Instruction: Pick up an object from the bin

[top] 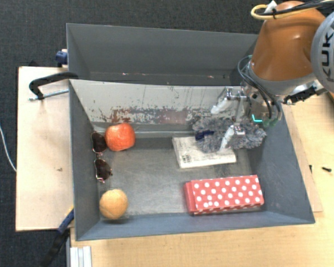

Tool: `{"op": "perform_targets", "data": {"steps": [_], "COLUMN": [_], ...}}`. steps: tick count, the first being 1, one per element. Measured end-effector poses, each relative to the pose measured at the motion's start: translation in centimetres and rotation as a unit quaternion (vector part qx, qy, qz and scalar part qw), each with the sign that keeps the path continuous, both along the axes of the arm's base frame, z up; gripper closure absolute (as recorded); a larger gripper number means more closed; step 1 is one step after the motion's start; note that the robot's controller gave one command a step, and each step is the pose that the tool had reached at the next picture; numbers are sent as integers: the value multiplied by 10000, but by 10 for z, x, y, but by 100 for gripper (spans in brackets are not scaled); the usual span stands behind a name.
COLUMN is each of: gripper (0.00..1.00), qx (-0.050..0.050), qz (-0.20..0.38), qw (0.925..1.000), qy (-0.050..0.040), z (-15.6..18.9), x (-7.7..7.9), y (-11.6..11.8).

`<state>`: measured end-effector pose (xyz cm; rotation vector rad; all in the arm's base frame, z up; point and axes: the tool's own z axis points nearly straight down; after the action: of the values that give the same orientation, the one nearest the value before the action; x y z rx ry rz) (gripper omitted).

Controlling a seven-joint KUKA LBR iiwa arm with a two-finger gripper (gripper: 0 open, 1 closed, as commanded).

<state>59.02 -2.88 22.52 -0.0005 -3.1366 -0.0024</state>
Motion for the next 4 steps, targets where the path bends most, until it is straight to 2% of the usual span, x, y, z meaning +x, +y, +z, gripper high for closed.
{"op": "perform_targets", "data": {"steps": [1,2,3,4], "gripper": [0,0,0,0], "qx": [-3,-5,14,-14], "qz": [3,-69,436,431], "qw": [10000,10000,9989,9990], "qy": [-36,-52,-151,-112], "z": [4,-81,-149,-140], "x": [1,1,15,7], "y": [0,-52,-86,-77]}}
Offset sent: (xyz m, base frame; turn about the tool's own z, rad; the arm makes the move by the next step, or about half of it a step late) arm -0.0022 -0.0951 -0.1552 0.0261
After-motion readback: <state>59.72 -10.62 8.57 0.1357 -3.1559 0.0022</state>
